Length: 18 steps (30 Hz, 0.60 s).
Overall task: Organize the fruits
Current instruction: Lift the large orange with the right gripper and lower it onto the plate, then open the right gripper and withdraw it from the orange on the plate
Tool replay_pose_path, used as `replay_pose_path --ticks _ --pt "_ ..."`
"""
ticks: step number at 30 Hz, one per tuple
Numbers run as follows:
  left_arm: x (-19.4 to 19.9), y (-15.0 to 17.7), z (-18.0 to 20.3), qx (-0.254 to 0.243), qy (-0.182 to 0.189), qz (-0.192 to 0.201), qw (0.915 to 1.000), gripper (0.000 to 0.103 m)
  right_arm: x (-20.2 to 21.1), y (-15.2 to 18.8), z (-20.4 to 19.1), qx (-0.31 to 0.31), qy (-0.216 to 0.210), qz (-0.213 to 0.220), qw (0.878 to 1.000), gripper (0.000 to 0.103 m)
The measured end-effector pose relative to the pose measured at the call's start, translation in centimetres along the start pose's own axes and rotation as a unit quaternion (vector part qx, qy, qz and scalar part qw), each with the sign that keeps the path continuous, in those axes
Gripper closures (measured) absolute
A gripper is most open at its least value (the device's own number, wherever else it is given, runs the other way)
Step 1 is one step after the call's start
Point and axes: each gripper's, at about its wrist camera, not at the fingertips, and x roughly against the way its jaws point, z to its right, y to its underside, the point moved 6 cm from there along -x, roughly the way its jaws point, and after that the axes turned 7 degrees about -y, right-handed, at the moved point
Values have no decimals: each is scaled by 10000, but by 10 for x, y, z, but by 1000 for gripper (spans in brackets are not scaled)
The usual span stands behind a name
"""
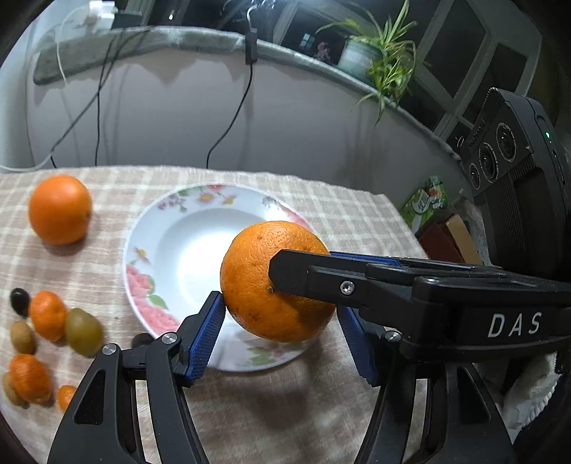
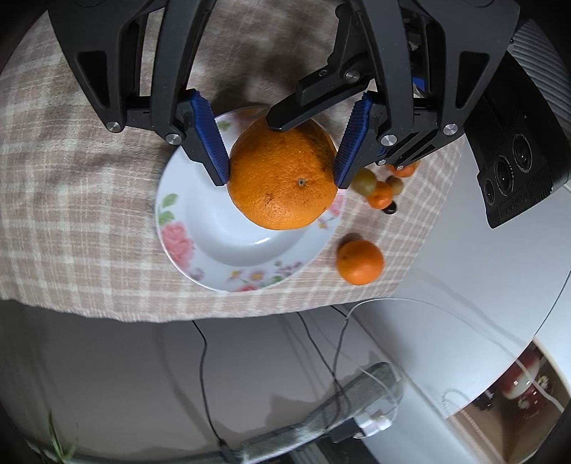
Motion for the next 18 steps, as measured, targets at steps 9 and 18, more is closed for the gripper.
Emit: replay_pose_path --ticks 9,18 --pt "-18 1 -3 -4 -83 -192 9998 38 -17 2 21 -255 -23 4 9997 40" --pt "-4 -1 -13 -101 -269 -3 9996 38 -18 -6 14 24 284 195 9994 30"
